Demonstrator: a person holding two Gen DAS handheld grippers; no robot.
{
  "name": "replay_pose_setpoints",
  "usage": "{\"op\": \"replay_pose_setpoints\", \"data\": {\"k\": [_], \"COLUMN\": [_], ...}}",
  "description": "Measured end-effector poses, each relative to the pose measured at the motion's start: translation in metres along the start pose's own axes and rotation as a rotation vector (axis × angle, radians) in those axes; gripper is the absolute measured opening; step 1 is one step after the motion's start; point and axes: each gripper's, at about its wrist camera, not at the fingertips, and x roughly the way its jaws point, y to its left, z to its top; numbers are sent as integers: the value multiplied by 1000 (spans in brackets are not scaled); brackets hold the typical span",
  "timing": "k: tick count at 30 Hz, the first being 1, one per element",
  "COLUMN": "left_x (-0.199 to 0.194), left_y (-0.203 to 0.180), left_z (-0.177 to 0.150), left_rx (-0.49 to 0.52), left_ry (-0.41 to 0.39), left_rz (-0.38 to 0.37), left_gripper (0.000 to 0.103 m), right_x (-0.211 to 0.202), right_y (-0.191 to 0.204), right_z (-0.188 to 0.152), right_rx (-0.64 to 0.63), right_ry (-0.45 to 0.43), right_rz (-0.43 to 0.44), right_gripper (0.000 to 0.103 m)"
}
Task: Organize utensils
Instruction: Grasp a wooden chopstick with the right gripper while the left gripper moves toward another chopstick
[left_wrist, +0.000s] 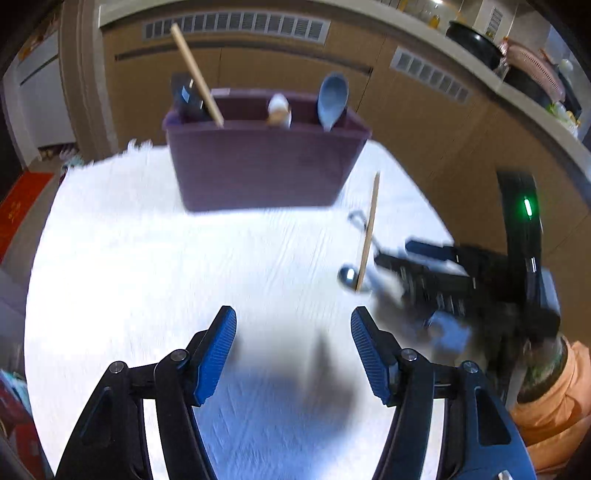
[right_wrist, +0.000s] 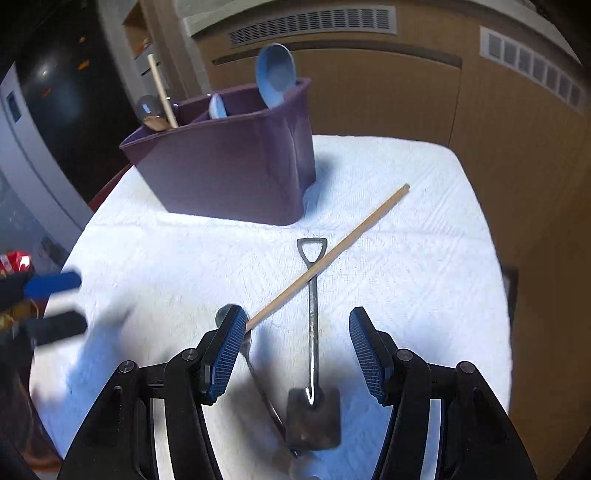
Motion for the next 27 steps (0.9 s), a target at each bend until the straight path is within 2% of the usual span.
{"op": "replay_pose_setpoints", "data": {"k": [2, 9, 10, 11, 13, 18, 27], "left_x": [2, -9, -11, -12, -12, -12, -4], "left_y": [2, 19, 22, 25, 30, 42, 54], "left_z": [-8, -26, -27, -27, -27, -29, -39], "left_rx": [-5, -38, -43, -50, -62, -91, -130], "left_ry": [15, 7, 4, 3, 3, 11, 52], "left_rz": [14, 108, 111, 111, 114, 110, 91], "left_gripper": [61, 65, 65, 66, 67, 67, 67], "right_x": [8, 34, 34, 34, 30, 15, -34], "right_y": [0, 4, 6, 9, 12, 15, 52], "right_z": [4, 27, 26, 25, 20, 2, -43], "right_rx": [29, 80, 72, 58, 30, 8, -58], "right_ry": [4, -6, -1, 2, 14, 48, 75], "right_rz": [-16, -160, -169, -182, -199, -158, 44], "right_gripper": [52, 51, 48, 33, 19, 6, 6]}}
